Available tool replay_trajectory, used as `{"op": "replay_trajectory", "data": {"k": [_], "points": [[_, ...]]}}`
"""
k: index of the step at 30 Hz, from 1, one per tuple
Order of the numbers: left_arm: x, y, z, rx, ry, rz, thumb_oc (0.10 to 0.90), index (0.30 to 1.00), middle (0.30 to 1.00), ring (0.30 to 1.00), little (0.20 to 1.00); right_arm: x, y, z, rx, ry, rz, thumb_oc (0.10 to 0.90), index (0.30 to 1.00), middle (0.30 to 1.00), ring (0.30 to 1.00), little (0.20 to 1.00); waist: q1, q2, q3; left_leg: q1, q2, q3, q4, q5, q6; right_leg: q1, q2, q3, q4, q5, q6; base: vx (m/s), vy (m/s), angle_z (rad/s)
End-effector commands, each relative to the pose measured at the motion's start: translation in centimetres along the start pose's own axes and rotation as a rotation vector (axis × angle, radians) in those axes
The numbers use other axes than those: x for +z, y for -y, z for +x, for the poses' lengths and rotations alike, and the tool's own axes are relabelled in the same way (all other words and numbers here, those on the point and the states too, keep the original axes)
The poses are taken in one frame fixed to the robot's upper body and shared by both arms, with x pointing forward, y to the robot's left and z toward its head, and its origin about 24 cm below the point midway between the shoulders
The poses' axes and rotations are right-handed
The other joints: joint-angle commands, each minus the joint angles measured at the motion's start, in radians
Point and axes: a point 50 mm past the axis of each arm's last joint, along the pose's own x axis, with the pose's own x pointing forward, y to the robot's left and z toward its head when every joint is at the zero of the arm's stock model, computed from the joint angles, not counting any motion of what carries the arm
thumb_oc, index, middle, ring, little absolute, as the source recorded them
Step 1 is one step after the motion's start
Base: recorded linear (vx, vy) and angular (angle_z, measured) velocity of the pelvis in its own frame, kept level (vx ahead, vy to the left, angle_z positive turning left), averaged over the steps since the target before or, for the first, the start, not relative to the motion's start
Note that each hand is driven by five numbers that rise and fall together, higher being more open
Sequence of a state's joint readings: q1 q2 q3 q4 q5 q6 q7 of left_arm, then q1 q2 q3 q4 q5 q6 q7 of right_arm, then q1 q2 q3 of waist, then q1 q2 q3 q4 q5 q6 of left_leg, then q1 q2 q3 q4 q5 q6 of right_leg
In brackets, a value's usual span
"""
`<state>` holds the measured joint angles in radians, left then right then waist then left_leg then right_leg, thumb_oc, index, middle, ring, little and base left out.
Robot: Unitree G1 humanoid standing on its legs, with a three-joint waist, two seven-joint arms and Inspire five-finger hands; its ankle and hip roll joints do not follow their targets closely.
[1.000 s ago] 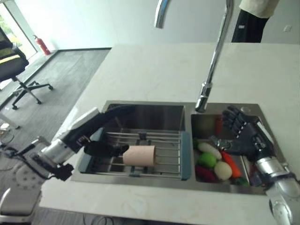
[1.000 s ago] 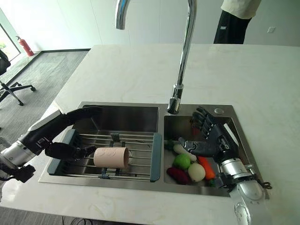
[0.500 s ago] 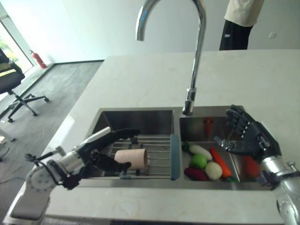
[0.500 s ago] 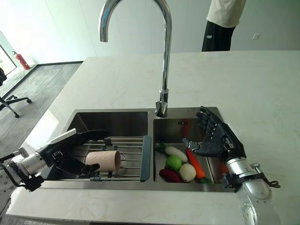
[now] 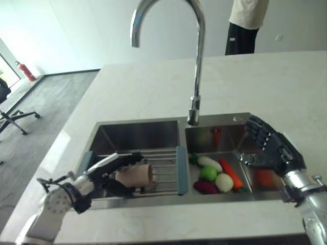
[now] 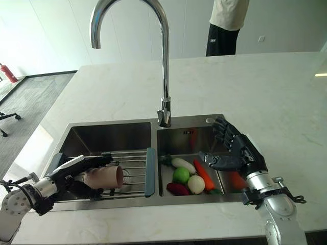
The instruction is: Place the dishes in the dishwasher.
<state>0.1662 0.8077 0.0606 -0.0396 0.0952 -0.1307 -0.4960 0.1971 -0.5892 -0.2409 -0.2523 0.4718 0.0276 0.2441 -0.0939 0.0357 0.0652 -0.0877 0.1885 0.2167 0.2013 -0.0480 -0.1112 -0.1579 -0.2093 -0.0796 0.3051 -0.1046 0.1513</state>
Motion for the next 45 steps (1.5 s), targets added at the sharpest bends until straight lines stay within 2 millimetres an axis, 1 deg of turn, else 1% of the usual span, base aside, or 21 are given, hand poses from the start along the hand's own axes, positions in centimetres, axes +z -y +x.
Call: {"op": "replay_trajectory", "data": {"k": [1,9,10,11,12,16,17,20,23,25,26,27,28,32,36,38,41,42,43,44,45], "points": [[3.6,-4.7,0.6,0.224,0.148,0.166,0.8,0.9,0.9,0.9,0.9,5.6,0.4,1.7,0.027,0.293,-0.125,0.8,0.9,0.9,0.9,0.9,-0.004,-0.011,-0.009,0.025,0.021,-0.012,0.099,-0.13,0.003,0.06,0.022,-0.049,-0.005,-0.029,0.034,0.0,-0.01,-0.06],[1.6,-4.5,0.8,0.199,-0.031,0.271,0.8,0.9,0.9,0.9,0.9,5.6,0.3,1.7,0.056,0.272,-0.161,0.8,0.9,0.9,0.9,0.9,-0.015,-0.01,-0.007,0.031,0.03,-0.001,0.099,-0.128,0.001,0.057,0.026,-0.043,-0.005,-0.026,0.035,0.0,-0.005,-0.05],[1.7,-4.5,0.8,0.193,-0.03,0.283,0.8,0.9,0.9,0.9,0.9,5.7,0.3,1.7,0.056,0.273,-0.161,0.8,0.9,0.9,0.9,0.9,-0.015,-0.01,-0.007,0.031,0.031,0.0,0.099,-0.128,0.001,0.058,0.026,-0.042,-0.005,-0.026,0.035,0.01,-0.003,-0.11],[1.8,-4.2,0.9,0.176,-0.038,0.311,0.627,0.641,0.641,0.641,0.641,5.8,0.3,1.7,0.056,0.275,-0.159,0.8,0.9,0.9,0.9,0.9,-0.015,-0.01,-0.007,0.032,0.031,0.0,0.099,-0.128,0.001,0.057,0.027,-0.041,-0.005,-0.025,0.035,0.02,0.0,-0.07],[2.0,-4.2,0.9,0.161,-0.036,0.341,0.4,0.3,0.3,0.3,0.3,5.8,0.3,1.7,0.062,0.276,-0.158,0.8,0.9,0.9,0.9,0.9,-0.016,-0.01,-0.007,0.032,0.032,0.001,0.099,-0.128,0.001,0.057,0.027,-0.041,-0.005,-0.025,0.035,0.0,0.0,0.0],[2.0,-4.0,1.1,0.1,-0.071,0.358,0.4,0.3,0.3,0.3,0.3,5.7,0.1,1.7,0.07,0.273,-0.159,0.8,0.9,0.9,0.9,0.9,-0.017,-0.009,-0.006,0.032,0.032,0.002,0.099,-0.128,0.001,0.056,0.027,-0.04,-0.005,-0.024,0.036,0.0,0.0,0.0],[1.2,-3.6,1.2,0.048,-0.15,0.368,0.4,0.3,0.3,0.3,0.3,5.6,0.0,1.8,0.081,0.265,-0.167,0.8,0.9,0.9,0.9,0.9,-0.018,-0.009,-0.006,0.033,0.032,0.002,0.099,-0.13,0.003,0.056,0.028,-0.04,-0.005,-0.025,0.036,0.0,0.0,0.0],[0.9,-3.6,1.1,0.043,-0.156,0.373,0.4,0.3,0.3,0.3,0.3,5.7,0.1,1.8,0.087,0.257,-0.171,0.8,0.9,0.9,0.9,0.9,-0.017,-0.008,-0.005,0.034,0.032,0.003,0.099,-0.13,0.004,0.058,0.028,-0.04,-0.005,-0.025,0.037,0.0,0.0,0.0],[1.4,-3.8,0.9,0.085,-0.108,0.366,0.4,0.3,0.3,0.3,0.3,5.7,0.2,1.7,0.083,0.256,-0.168,0.8,0.9,0.9,0.9,0.9,-0.015,-0.01,-0.005,0.035,0.031,0.003,0.099,-0.129,0.004,0.058,0.028,-0.039,-0.005,-0.025,0.037,0.0,0.0,0.0],[2.1,-4.3,0.6,0.154,-0.034,0.339,0.4,0.3,0.3,0.3,0.3,5.7,0.2,1.6,0.077,0.263,-0.16,0.8,0.9,0.9,0.9,0.9,-0.013,-0.01,-0.002,0.036,0.029,0.002,0.099,-0.131,0.005,0.061,0.028,-0.039,-0.005,-0.025,0.036,0.01,-0.049,0.0],[2.6,-4.7,0.3,0.199,0.024,0.299,0.4,0.3,0.3,0.3,0.3,5.7,0.2,1.5,0.072,0.268,-0.156,0.8,0.9,0.9,0.9,0.9,-0.011,-0.011,-0.001,0.037,0.028,0.002,0.099,-0.131,0.006,0.061,0.027,-0.041,-0.005,-0.025,0.036,0.01,-0.043,0.0],[2.6,-4.7,0.3,0.199,0.024,0.299,0.4,0.3,0.3,0.3,0.3,5.7,0.2,1.5,0.072,0.268,-0.156,0.8,0.9,0.9,0.9,0.9,-0.011,-0.011,-0.001,0.037,0.028,0.002,0.099,-0.131,0.006,0.061,0.027,-0.041,-0.005,-0.025,0.036,0.0,-0.088,-0.01],[3.4,-5.3,-0.2,0.275,0.114,0.23,0.4,0.3,0.3,0.3,0.3,5.6,0.3,1.3,0.059,0.274,-0.146,0.8,0.9,0.9,0.9,0.9,-0.004,-0.014,-0.001,0.037,0.027,0.0,0.099,-0.132,0.007,0.063,0.026,-0.044,-0.005,-0.027,0.034,0.0,-0.101,-0.02],[4.6,-6.3,-1.9,0.473,0.3,0.076,0.4,0.3,0.3,0.3,0.3,5.2,0.1,1.0,0.031,0.289,-0.12,0.8,0.9,0.9,0.9,0.9,0.011,-0.018,-0.002,0.04,0.032,-0.004,0.099,-0.131,0.006,0.069,0.031,-0.054,-0.005,-0.035,0.024,0.0,-0.143,-0.02],[5.6,-6.9,-4.3,0.721,0.474,-0.027,0.4,0.3,0.3,0.3,0.3,5.3,0.2,0.6,0.007,0.315,-0.106,0.8,0.9,0.9,0.9,0.9,0.031,-0.024,0.001,0.041,0.052,-0.011,0.099,-0.115,-0.012,0.077,0.044,-0.075,-0.005,-0.044,0.005,0.0,-0.198,0.1],[5.8,-6.8,-5.4,0.816,0.534,-0.075,0.4,0.3,0.3,0.3,0.3,5.5,0.2,0.3,-0.005,0.33,-0.104,0.8,0.9,0.9,0.9,0.9,0.044,-0.025,0.005,0.035,0.061,-0.022,0.099,-0.1,-0.025,0.081,0.052,-0.086,-0.005,-0.048,-0.005,0.01,-0.195,0.26],[6.3,-6.2,-7.3,0.959,0.64,-0.13,0.4,0.3,0.3,0.3,0.3,6.1,0.4,-0.1,-0.043,0.362,-0.095,0.8,0.9,0.9,0.9,0.9,0.085,-0.029,0.02,-0.009,0.085,-0.048,0.099,-0.049,-0.059,0.088,0.061,-0.109,-0.005,-0.058,-0.016,-0.03,-0.175,0.27],[6.4,-6.1,-7.5,0.971,0.654,-0.139,0.4,0.3,0.3,0.3,0.3,6.2,0.5,-0.1,-0.05,0.365,-0.097,0.8,0.9,0.9,0.9,0.9,0.086,-0.027,0.021,-0.022,0.092,-0.051,0.099,-0.037,-0.064,0.089,0.062,-0.116,-0.005,-0.059,-0.018,-0.12,-0.131,0.39],[6.7,-5.9,-8.0,1.017,0.713,-0.166,0.4,0.3,0.3,0.3,0.3,6.3,0.6,-0.3,-0.083,0.376,-0.109,0.8,0.9,0.9,0.9,0.9,0.095,-0.027,0.032,-0.061,0.114,-0.039,0.099,-0.001,-0.077,0.095,0.066,-0.133,-0.005,-0.064,-0.021,-0.14,-0.11,0.44],[6.9,-5.9,-8.1,1.042,0.748,-0.188,0.4,0.3,0.3,0.3,0.3,6.4,0.7,-0.3,-0.104,0.382,-0.116,0.8,0.9,0.9,0.9,0.9,0.095,-0.027,0.036,-0.072,0.117,-0.025,0.099,0.009,-0.078,0.095,0.064,-0.15,-0.005,-0.063,-0.023,-0.19,-0.114,0.71],[7.0,-5.9,-8.2,1.07,0.785,-0.226,0.4,0.3,0.3,0.3,0.3,6.5,0.9,-0.3,-0.123,0.39,-0.121,0.8,0.9,0.9,0.9,0.9,0.091,-0.03,0.038,-0.06,0.109,-0.003,0.099,0.005,-0.073,0.094,0.057,-0.171,-0.005,-0.062,-0.025,-0.18,-0.075,0.86]]}}
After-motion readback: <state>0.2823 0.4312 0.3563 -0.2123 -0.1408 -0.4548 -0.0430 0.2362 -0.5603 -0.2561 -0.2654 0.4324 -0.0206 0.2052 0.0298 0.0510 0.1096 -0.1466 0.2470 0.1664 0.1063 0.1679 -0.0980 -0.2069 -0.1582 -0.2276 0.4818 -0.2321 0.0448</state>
